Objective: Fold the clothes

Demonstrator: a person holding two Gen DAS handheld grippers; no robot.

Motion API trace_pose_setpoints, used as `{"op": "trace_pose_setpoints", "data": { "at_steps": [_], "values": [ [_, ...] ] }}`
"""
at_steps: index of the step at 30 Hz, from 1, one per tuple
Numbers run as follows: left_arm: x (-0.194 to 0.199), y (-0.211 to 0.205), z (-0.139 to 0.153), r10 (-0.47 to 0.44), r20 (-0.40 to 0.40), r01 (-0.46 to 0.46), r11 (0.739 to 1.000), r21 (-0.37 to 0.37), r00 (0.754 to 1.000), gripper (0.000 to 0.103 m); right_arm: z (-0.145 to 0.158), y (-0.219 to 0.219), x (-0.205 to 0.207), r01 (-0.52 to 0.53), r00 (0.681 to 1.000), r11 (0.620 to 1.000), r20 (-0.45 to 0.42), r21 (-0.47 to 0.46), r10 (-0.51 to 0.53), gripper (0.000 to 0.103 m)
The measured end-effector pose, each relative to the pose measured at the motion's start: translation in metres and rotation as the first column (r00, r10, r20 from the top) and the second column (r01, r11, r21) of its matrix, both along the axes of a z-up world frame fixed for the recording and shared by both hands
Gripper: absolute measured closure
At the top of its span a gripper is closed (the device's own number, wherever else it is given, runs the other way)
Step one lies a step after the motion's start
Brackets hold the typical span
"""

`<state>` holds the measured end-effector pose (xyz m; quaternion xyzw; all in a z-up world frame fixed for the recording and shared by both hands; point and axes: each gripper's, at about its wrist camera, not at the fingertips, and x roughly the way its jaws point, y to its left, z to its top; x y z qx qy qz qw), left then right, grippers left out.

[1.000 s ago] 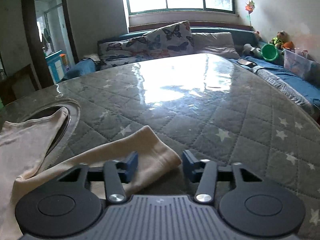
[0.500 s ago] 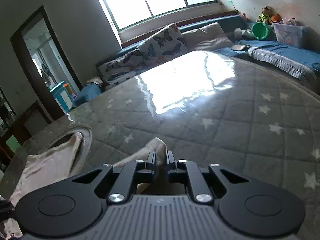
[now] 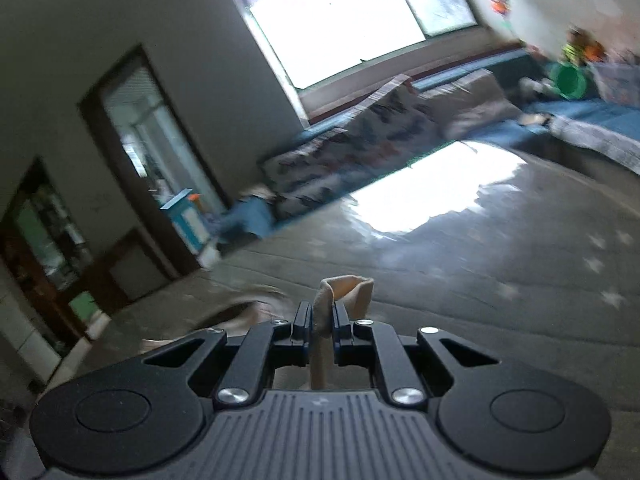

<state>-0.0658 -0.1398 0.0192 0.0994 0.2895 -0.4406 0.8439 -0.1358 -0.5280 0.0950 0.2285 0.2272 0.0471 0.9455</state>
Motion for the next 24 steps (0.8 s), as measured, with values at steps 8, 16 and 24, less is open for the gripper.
{"op": "trace_pose_setpoints", "data": {
  "at_steps": [8, 16, 24],
  "values": [
    [-0.008, 0.034, -0.002, 0.049, -0.019, -0.05, 0.998, -0.043, 0.999, 0.034, 0.042, 0.084, 0.011, -0.185, 0.98, 0.981, 0.065, -0.063, 0.189, 0.094],
    [-0.009, 0.063, -0.003, 0.112, -0.042, -0.116, 0.989, -0.088, 0.993, 0.033, 0.041, 0.179, 0.022, -0.406, 0.91, 0.904, 0.034, -0.132, 0.414, 0.094],
    [-0.01, 0.09, -0.007, 0.181, -0.071, -0.188, 0.976, -0.113, 0.981, 0.032, 0.017, 0.189, 0.009, -0.456, 0.889, 0.866, -0.064, -0.204, 0.453, 0.08]
  ]
}}
